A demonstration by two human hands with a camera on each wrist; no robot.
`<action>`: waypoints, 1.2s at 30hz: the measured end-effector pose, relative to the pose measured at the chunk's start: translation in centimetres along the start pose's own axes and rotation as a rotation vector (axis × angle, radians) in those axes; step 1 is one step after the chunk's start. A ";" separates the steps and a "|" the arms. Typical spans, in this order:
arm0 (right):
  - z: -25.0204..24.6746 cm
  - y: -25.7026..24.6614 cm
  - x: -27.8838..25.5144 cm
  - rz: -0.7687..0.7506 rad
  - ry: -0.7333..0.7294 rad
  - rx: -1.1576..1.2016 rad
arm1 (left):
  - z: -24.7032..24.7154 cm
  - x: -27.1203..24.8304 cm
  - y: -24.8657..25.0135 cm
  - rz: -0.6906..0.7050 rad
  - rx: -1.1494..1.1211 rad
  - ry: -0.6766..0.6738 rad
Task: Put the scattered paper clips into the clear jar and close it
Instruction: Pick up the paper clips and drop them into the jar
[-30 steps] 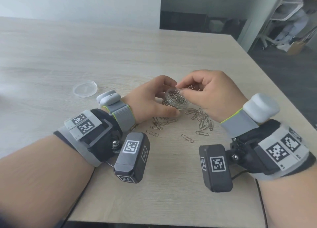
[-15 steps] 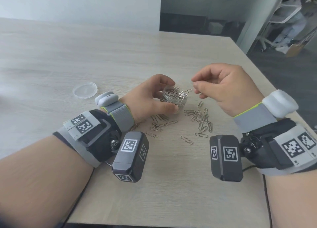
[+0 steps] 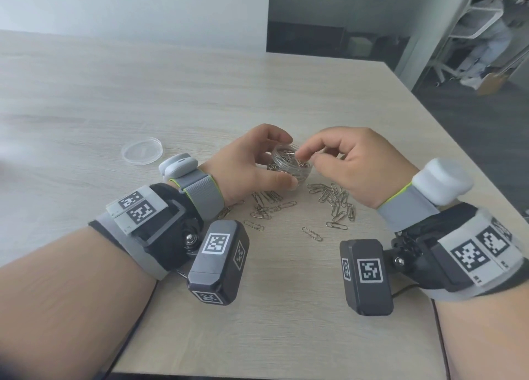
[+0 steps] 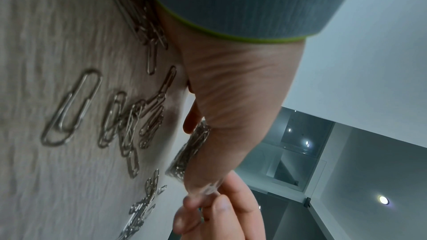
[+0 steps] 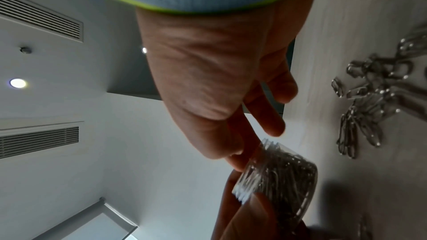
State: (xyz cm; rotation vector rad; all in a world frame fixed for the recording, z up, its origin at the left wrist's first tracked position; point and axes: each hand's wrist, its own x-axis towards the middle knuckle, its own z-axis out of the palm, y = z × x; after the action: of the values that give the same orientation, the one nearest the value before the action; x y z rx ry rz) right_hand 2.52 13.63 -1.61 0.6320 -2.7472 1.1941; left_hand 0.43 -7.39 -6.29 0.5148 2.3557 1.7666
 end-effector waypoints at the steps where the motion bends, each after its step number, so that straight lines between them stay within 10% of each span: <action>1: 0.1 -0.1 -0.1 -0.002 -0.037 -0.011 | 0.0 -0.1 0.1 0.001 0.012 -0.004; 19: 0.6 0.2 0.2 -0.110 -0.099 -0.042 | 0.0 0.0 0.1 -0.016 0.035 -0.009; 26: -1.5 0.5 0.2 0.091 0.240 0.037 | -0.1 0.1 0.1 -0.033 -0.028 0.036; 36: -2.0 2.3 0.0 0.276 -0.303 -0.503 | -0.3 -0.3 0.8 -0.074 0.011 0.036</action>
State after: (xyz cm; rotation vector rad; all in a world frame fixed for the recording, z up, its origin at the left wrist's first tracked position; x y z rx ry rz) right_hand 1.38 16.44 -1.77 0.4088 -3.2855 0.4108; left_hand 0.77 -7.62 -5.46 0.3954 2.3779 1.7460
